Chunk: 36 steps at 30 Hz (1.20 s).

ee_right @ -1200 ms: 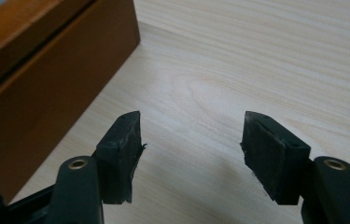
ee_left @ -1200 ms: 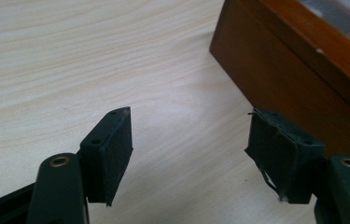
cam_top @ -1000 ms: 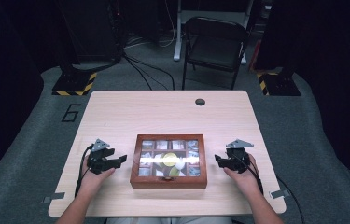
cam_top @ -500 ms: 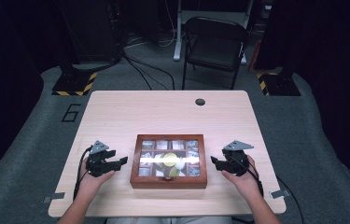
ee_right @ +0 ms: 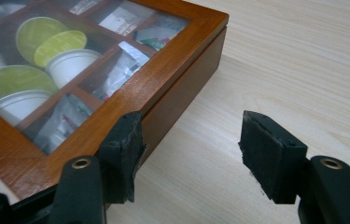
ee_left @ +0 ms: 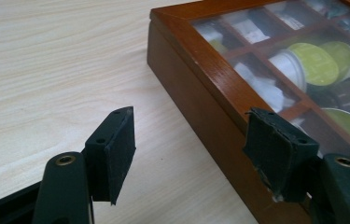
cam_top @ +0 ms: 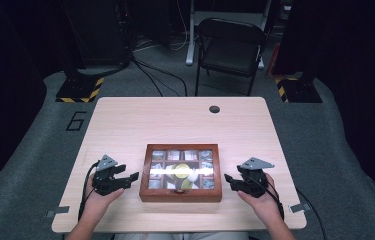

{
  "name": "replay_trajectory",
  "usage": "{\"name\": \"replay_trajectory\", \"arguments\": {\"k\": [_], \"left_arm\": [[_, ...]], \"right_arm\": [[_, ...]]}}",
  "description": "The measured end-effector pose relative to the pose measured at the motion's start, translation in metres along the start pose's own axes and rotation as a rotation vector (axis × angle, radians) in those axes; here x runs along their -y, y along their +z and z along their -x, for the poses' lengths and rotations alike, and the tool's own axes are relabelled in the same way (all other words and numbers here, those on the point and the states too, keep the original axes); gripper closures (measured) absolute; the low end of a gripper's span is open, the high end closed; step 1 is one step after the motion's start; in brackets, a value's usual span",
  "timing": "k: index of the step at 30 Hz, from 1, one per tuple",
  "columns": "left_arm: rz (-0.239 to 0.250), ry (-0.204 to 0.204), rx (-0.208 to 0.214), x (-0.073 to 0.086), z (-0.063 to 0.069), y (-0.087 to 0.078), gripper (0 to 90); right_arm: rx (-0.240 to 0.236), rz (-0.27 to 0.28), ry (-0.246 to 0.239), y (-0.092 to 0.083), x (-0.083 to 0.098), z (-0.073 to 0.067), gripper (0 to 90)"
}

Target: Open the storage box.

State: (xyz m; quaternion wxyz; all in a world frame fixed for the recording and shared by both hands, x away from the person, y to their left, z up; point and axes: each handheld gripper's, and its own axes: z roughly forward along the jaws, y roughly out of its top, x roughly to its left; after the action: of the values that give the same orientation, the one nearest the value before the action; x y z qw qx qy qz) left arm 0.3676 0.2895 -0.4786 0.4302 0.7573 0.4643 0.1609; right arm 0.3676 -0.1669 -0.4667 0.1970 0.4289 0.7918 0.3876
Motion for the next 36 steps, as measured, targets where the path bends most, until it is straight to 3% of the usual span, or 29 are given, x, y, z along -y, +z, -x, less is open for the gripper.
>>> {"name": "replay_trajectory", "arguments": {"k": [3,10,18,23,36], "left_arm": [[0.0,0.019,0.01,0.0,0.004,-0.004,33.0],[0.007,0.02,0.051,0.003,0.014,-0.012,33.5],[0.021,0.036,0.086,0.009,0.03,-0.019,34.6],[0.019,0.039,0.106,0.014,0.037,-0.019,34.5],[-0.022,0.064,0.133,0.023,0.052,-0.013,34.5]], "right_arm": [[-0.004,0.01,-0.003,-0.003,0.001,-0.002,37.8],[-0.03,0.016,0.015,-0.012,0.003,-0.009,37.6],[-0.086,0.016,-0.027,-0.021,0.008,-0.029,40.6],[-0.108,0.021,-0.076,-0.019,0.009,-0.038,39.2],[-0.152,-0.016,-0.089,-0.011,0.015,-0.05,37.8]]}}
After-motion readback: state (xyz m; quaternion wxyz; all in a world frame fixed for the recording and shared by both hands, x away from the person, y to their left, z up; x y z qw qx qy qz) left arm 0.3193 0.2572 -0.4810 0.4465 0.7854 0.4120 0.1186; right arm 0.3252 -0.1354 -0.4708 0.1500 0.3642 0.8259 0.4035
